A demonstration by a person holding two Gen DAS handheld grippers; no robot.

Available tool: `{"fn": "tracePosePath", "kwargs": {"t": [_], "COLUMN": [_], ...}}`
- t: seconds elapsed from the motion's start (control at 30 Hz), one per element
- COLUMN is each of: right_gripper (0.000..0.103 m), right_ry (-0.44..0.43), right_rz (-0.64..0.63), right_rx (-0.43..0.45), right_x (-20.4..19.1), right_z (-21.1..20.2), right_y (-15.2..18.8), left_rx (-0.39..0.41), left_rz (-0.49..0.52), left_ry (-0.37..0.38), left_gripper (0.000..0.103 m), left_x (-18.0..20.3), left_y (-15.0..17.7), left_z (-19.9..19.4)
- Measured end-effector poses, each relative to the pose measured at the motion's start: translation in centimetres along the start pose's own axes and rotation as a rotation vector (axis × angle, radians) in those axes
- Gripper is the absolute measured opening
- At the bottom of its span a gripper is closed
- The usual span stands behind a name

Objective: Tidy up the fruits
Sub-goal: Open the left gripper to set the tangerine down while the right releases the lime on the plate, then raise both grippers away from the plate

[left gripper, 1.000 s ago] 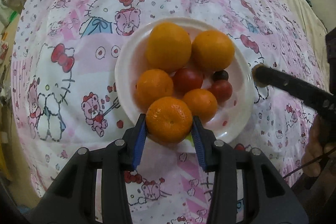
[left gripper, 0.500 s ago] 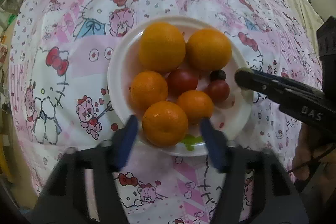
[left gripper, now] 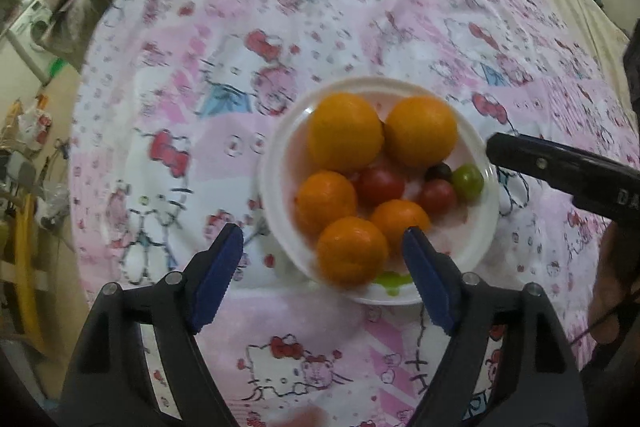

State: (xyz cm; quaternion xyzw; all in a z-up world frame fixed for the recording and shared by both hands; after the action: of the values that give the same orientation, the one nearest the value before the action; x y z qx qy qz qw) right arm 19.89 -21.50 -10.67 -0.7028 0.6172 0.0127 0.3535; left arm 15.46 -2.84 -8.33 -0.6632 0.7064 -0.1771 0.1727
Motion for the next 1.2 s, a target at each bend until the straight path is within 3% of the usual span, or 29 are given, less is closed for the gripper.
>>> {"fn": "tracePosePath", "kwargs": {"t": [0.13, 0.23, 0.37, 0.43, 0.57, 0.87, 1.2], "right_gripper": [0.072, 0.085, 0.095, 0.097, 0.101, 0.103, 0.103], "right_ry": [0.006, -0.002, 0.008, 0.009, 0.0, 0.022, 0.097], "right_rz": [-0.007, 0.012, 0.007, 0.0, 0.006, 0.021, -0.037], "right_rx": [0.026, 0.053, 0.09, 0.113, 0.164, 0.212, 0.299], "right_x": [-0.5, -0.8, -1.4, -1.9, -2.5, -3.5, -5.3], "right_z": [-1.1, -2.6, -4.8, -6.0, -8.6, -11.8, -14.6], "right_y": [-0.2, -0.2, -0.1, -0.1, 0.7, 4.6, 8.2], "left_rx": [0.048, 0.1, 0.149, 0.172, 0.218, 0.233, 0.312], "left_rz": [-0.046, -0.041, -0.069, -0.076, -0.07, -0.075, -0.075], "left_ry": [0.002, -0.013, 0.014, 0.016, 0.007, -0.008, -0.011], "left_gripper": [0.079, 0.079, 0.079, 0.083, 0.102, 0.102, 0.102], "left_x": [-0.9, -1.2, -1.7, -1.9, -2.4, -3.6, -3.2], "left_y": [-0.2, -0.1, -0.1, -0.1, 0.5, 3.0, 5.9], "left_z": [-1.3, -2.5, -4.2, -5.2, -7.0, -9.6, -13.2]}}
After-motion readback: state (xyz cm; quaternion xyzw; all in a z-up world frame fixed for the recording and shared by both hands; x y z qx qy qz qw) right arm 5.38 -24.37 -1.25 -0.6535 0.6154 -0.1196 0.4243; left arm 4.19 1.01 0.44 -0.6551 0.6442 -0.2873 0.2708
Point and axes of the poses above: each gripper's, at about its wrist camera, not at the fingertips, and z roughly the way its jaws point, x to its right, y to its underside, the point moved 2 cm from there along z, roughly the way its jaws point, and after that the axes turned 4 degrees about x, right-handed, at the moved point
